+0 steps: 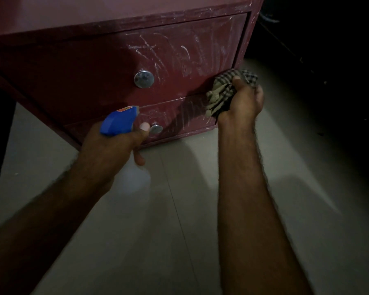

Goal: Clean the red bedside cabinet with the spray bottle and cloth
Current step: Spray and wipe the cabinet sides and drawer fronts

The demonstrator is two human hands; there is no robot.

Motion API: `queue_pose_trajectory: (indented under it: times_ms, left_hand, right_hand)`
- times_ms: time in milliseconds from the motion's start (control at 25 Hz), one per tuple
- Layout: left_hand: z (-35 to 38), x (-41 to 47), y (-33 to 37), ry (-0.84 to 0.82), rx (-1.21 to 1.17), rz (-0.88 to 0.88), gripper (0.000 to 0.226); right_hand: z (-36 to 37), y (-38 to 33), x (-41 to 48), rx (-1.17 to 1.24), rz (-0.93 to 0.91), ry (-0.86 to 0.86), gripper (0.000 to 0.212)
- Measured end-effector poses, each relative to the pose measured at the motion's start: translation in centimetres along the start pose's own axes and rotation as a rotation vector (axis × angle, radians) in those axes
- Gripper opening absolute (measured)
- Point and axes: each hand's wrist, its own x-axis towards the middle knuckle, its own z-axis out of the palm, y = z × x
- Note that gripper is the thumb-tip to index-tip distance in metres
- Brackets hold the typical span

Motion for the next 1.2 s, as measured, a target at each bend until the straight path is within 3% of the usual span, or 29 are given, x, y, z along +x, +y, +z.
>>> queue_pose_trajectory:
  times_ms: [320,520,680,840,1200]
  left_hand:
    - [0.3,0.1,0.1,-0.005,-0.009,0.007,0.018]
    - [0.5,0.2,0.1,-0.028,-0.02,0.006,0.034]
    - [0.3,-0.1,0.3,-0.033,-0.033,0.062,0.028]
    - [0.0,-0.4,0.2,-0.04,-0.029,0.032,0.05]
    - [-0.4,-0.7,0.7,-0.039,-0.072,0.087,0.045]
  right_hand:
    - [1.1,-0.2,-0.3,-0.002,0.012,0.039,0.061]
    - [1.2,-0.9,-0.6,-0.013,-0.029,0.021,0.07]
    - [1.2,-0.6,-0.4,-0.078,0.05,0.076,0.062]
    - [2.3,-1.7,-0.7,0.011,-0.019,0.018,0.057]
    - [2.7,-2.2,-0.8,-0.002,-0.021,-0.004,0.061]
